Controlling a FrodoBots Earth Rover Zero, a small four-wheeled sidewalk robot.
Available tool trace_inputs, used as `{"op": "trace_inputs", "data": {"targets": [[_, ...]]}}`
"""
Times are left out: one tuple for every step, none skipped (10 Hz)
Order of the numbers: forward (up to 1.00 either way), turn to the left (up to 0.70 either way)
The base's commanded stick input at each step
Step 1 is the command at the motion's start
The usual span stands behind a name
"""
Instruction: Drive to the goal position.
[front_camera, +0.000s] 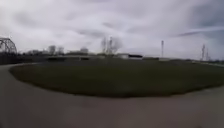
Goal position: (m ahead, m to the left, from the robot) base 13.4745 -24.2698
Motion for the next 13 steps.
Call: {"op": "trace_inputs", "data": {"targets": [[-0.66, -0.16], [-0.91, -0.14], [-0.90, -0.01], [-0.90, 0.03], [-0.89, 0.07], [-0.87, 0.35], [-0.86, 0.34], [-0.87, 0.35], [-0.86, 0.34], [-0.86, 0.34], [-0.86, 0.34], [-0.87, 0.35], [-0.87, 0.35]]}}
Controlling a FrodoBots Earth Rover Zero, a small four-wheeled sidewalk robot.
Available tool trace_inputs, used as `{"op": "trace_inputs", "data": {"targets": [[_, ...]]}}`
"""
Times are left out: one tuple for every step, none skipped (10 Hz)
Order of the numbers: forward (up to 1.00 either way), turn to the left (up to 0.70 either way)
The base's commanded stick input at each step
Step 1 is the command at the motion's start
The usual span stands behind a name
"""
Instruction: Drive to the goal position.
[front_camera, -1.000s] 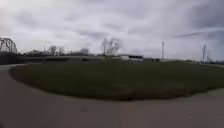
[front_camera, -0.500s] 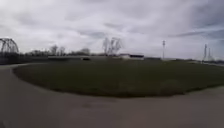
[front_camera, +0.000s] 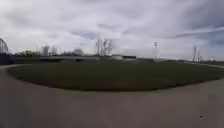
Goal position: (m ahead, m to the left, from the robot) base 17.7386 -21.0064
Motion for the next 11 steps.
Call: {"op": "trace_inputs", "data": {"targets": [[-0.87, 0.35], [-0.87, 0.35], [-0.87, 0.35], [-0.87, 0.35], [-0.87, 0.35], [-0.87, 0.35], [-0.88, 0.35], [-0.03, 0.00], [0.02, 0.00], [0.05, 0.00], [0.05, 0.00]]}}
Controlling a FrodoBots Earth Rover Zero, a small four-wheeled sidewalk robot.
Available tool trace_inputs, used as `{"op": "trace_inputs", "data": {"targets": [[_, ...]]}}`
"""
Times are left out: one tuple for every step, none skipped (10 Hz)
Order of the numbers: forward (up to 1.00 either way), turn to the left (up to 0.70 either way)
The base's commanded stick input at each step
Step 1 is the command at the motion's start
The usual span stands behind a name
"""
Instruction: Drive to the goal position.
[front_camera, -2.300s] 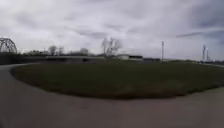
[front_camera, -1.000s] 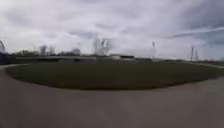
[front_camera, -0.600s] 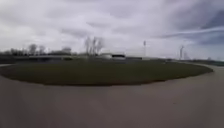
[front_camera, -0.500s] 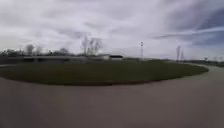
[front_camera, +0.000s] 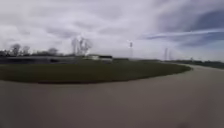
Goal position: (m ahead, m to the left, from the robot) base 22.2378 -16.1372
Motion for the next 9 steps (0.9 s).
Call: {"op": "trace_inputs", "data": {"targets": [[0.07, -0.01], [1.00, -0.27], [1.00, -0.37], [1.00, -0.37], [1.00, -0.37], [1.00, -0.37], [1.00, -0.36], [1.00, -0.36], [1.00, -0.36]]}}
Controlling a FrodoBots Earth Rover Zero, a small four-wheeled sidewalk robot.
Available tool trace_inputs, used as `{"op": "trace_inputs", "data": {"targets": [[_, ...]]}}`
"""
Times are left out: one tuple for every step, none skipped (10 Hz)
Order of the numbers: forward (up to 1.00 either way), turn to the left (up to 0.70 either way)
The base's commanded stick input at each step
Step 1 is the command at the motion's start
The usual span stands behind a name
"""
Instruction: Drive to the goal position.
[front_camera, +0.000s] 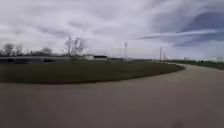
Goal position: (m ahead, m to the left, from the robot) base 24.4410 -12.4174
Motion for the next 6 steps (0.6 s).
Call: {"op": "trace_inputs", "data": {"targets": [[1.00, -0.37], [1.00, -0.36], [1.00, -0.37], [1.00, -0.37], [1.00, -0.37], [1.00, -0.36]]}}
